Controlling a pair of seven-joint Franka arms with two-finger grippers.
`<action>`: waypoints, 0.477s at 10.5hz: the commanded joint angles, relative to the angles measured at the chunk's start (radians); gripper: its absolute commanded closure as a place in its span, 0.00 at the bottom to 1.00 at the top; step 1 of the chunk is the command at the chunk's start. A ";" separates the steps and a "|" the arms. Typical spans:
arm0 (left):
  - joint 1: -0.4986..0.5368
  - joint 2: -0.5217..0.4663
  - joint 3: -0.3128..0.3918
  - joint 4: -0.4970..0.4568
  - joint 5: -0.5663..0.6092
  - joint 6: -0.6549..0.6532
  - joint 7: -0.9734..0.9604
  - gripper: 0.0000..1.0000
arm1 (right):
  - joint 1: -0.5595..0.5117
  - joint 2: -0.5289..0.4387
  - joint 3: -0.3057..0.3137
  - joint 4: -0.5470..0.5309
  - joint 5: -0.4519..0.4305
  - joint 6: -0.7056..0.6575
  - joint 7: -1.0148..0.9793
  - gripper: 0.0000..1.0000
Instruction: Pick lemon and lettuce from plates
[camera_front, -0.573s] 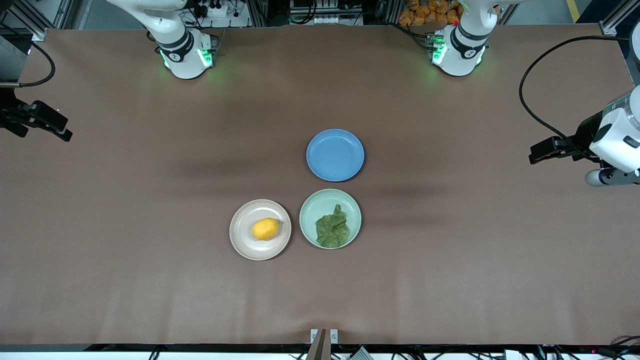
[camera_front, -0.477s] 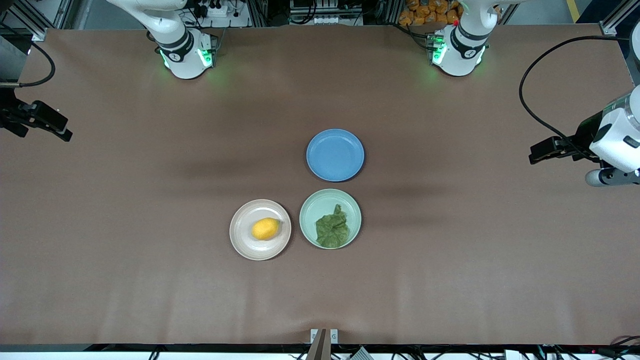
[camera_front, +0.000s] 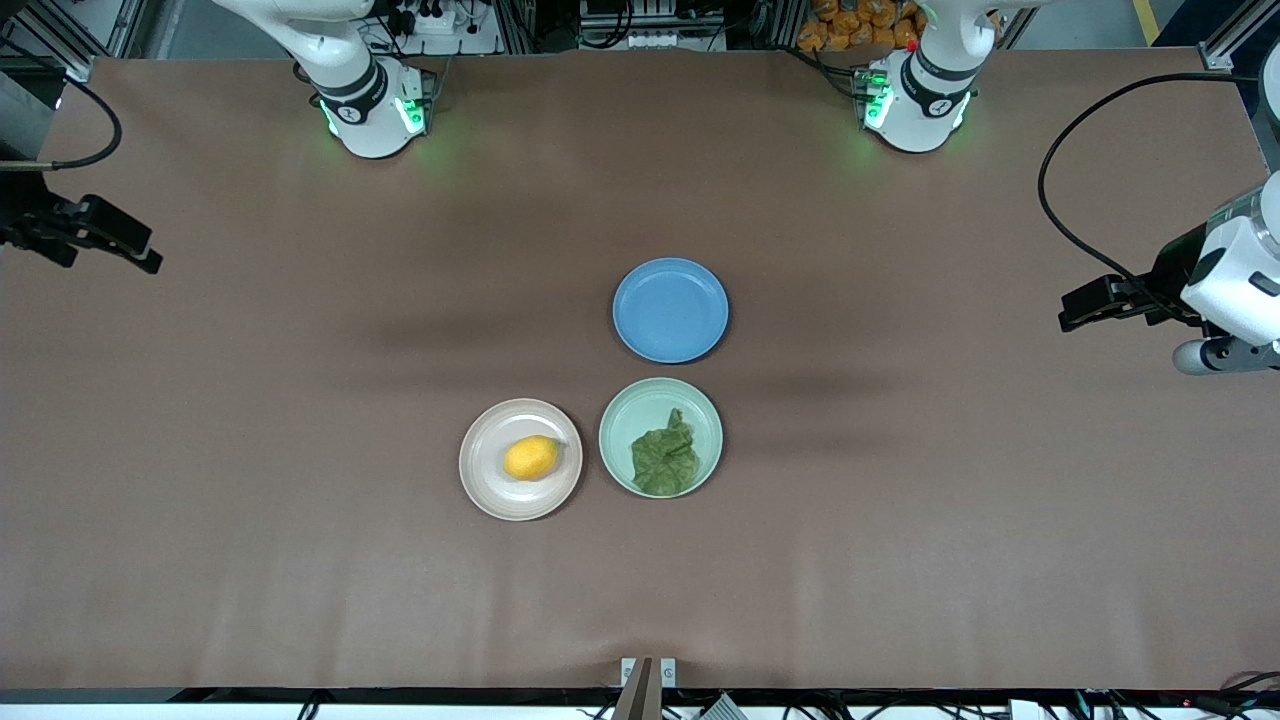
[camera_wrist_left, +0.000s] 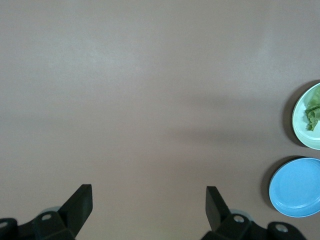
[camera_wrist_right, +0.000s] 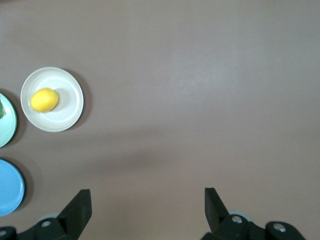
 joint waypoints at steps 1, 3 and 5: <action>0.005 -0.004 -0.001 0.002 -0.016 0.003 0.029 0.00 | 0.017 -0.012 0.010 -0.020 0.020 -0.044 -0.001 0.00; 0.000 0.001 -0.001 0.002 -0.016 0.007 0.029 0.00 | 0.020 0.000 0.010 -0.020 0.054 -0.055 0.003 0.00; 0.002 0.000 -0.001 0.002 -0.014 0.008 0.029 0.00 | 0.028 0.023 0.009 -0.020 0.077 -0.016 0.009 0.00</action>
